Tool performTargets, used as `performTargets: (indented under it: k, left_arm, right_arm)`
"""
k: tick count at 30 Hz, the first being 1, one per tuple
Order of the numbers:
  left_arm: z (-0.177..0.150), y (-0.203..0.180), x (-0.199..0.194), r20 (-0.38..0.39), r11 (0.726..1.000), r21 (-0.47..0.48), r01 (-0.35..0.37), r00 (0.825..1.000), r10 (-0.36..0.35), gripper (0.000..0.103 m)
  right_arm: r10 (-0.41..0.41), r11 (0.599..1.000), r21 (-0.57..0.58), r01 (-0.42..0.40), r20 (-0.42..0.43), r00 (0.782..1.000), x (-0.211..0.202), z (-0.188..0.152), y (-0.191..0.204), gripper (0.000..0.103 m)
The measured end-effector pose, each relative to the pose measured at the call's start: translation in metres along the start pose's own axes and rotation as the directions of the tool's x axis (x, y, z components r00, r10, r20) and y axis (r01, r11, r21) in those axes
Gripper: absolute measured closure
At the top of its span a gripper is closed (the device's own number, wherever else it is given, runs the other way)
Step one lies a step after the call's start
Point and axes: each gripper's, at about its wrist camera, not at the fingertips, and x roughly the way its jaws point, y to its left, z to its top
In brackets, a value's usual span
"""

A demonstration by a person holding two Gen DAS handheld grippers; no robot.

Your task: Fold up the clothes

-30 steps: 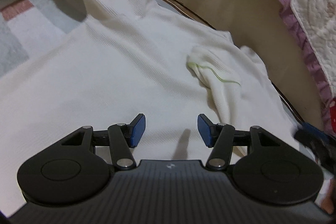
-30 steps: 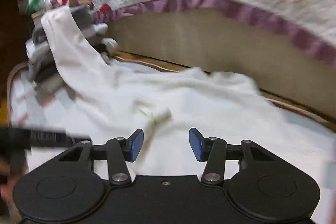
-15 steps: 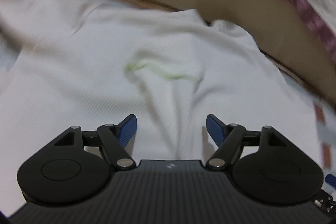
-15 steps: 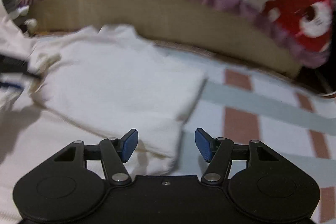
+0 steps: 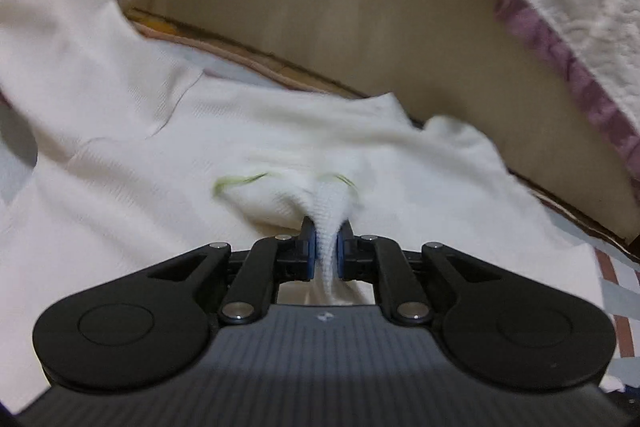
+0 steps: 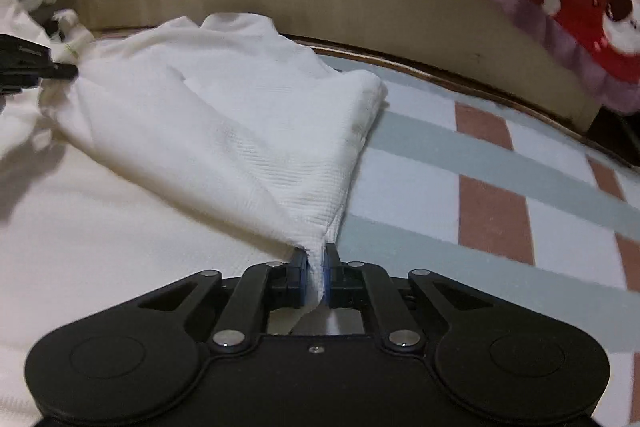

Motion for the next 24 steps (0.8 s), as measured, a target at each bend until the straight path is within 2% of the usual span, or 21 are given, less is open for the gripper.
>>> performTargets:
  k: [4,10,11,12,13,14,15,17,18,19,20,21,22,24]
  left_arm:
    - [0.000,0.014,-0.017,0.080,0.989,-0.025,-0.144,0.986,0.145,0.093]
    - [-0.005,0.024,-0.023,0.016,0.988,-0.061,-0.145,0.989,0.146,0.089]
    - [-0.006,0.026,-0.024,0.005,0.987,-0.067,-0.145,0.989,0.145,0.080]
    - [-0.007,0.028,-0.025,-0.006,0.987,-0.073,-0.145,0.989,0.145,0.067]
    - [-0.007,0.029,-0.026,-0.017,0.986,-0.079,-0.145,0.989,0.144,0.066]
    - [-0.007,0.032,-0.020,-0.048,0.988,-0.086,-0.132,0.991,0.128,0.078]
    - [-0.006,0.027,-0.019,-0.044,0.987,-0.006,-0.163,0.986,0.162,0.099]
    - [-0.004,0.015,-0.016,-0.018,0.959,0.166,-0.231,0.971,0.237,0.099]
    - [-0.002,0.013,-0.019,-0.023,0.948,0.191,-0.254,0.965,0.263,0.095]
    - [0.001,0.012,-0.021,-0.030,0.938,0.211,-0.275,0.957,0.287,0.093]
    - [0.004,0.014,-0.026,-0.055,0.938,0.190,-0.291,0.950,0.306,0.085]
    - [0.009,0.015,-0.031,-0.080,0.933,0.172,-0.316,0.940,0.332,0.072]
    - [0.014,0.014,-0.037,-0.093,0.922,0.177,-0.344,0.927,0.364,0.068]
    - [0.025,0.008,-0.048,-0.082,0.900,0.241,-0.364,0.916,0.393,0.063]
  right_arm:
    - [-0.038,0.999,-0.029,0.037,-0.021,0.999,-0.005,-0.003,0.005,0.097]
    - [-0.044,0.998,-0.036,0.043,-0.044,0.998,-0.006,-0.001,0.006,0.097]
    - [-0.046,0.998,-0.041,0.044,-0.050,0.998,-0.006,0.000,0.007,0.096]
    - [-0.017,0.999,-0.039,0.015,-0.040,0.999,-0.009,0.001,0.007,0.096]
    - [0.013,0.999,-0.038,-0.015,-0.029,0.999,-0.011,0.002,0.007,0.095]
    - [0.043,0.998,-0.037,-0.044,-0.018,0.999,-0.014,0.004,0.007,0.091]
    - [0.073,0.997,-0.036,-0.074,-0.007,0.997,-0.017,0.005,0.007,0.087]
    - [0.133,0.991,-0.035,-0.133,0.014,0.991,-0.022,0.008,0.008,0.086]
    - [0.160,0.987,-0.033,-0.160,0.013,0.987,-0.020,0.009,0.009,0.086]
    - [0.150,0.988,-0.044,-0.150,-0.007,0.989,-0.015,0.009,0.011,0.086]
    - [0.118,0.990,-0.072,-0.120,-0.031,0.993,-0.009,0.009,0.014,0.086]
    - [0.100,0.991,-0.086,-0.104,-0.048,0.994,-0.005,0.008,0.015,0.086]
    - [0.109,0.990,-0.079,-0.114,-0.073,0.991,-0.002,0.008,0.013,0.086]
    - [0.131,0.991,-0.031,-0.134,-0.086,0.988,-0.003,0.013,0.009,0.085]
